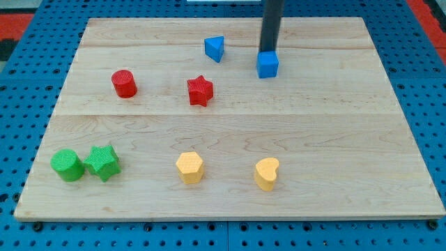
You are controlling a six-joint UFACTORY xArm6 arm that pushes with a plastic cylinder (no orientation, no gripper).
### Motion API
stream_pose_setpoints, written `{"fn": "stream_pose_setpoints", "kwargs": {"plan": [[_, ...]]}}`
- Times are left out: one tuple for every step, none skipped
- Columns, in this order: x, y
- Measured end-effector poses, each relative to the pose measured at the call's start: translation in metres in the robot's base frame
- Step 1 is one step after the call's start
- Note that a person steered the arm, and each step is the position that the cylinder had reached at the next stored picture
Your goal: Move the triangle to the left side of the red circle
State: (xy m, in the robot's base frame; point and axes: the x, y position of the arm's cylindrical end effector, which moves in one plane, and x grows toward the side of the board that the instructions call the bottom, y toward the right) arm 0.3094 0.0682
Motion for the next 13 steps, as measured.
{"fn": "stream_pose_setpoints", "kwargs": {"plan": [[0.048,0.017],[0.071,0.018],[0.055,0.022],[0.013,0.019],[-0.016,0.006],[-0.028,-0.057],[-0.027,-0.147],[-0.027,-0.174],[-0.040,-0.189],[-0.061,-0.180],[-0.050,-0.253],[-0.008,-0.304],[-0.023,-0.282]]}}
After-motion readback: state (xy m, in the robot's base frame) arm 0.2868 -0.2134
